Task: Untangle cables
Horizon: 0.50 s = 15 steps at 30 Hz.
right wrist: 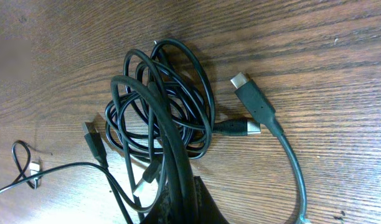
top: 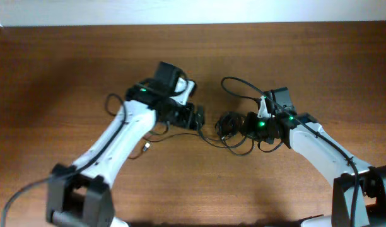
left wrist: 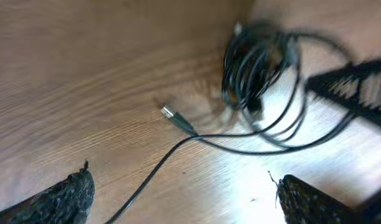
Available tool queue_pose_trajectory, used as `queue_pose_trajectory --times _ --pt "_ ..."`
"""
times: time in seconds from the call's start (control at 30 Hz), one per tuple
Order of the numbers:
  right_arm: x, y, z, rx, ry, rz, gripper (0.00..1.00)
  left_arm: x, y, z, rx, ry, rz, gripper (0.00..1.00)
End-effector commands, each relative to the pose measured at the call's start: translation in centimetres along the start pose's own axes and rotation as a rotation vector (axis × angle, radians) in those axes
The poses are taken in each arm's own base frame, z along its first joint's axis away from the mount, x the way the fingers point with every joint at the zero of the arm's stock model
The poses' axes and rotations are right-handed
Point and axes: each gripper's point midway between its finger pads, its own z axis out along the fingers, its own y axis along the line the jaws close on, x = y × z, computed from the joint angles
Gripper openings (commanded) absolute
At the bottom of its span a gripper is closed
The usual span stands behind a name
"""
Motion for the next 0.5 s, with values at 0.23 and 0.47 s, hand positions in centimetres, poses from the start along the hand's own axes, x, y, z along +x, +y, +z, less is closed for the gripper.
queue_pose_trajectory --times 0.23,0.47 --pt "-0.1 0.3 0.1 -0.007 0.003 0.001 0.06 3.9 4.8 7.3 -0.236 0.291 0.400 0.84" --pt "-0.2 0.1 0.1 0.003 -0.005 0.000 0.10 3.0 4.6 7.5 -0.242 0.282 0.351 0.00"
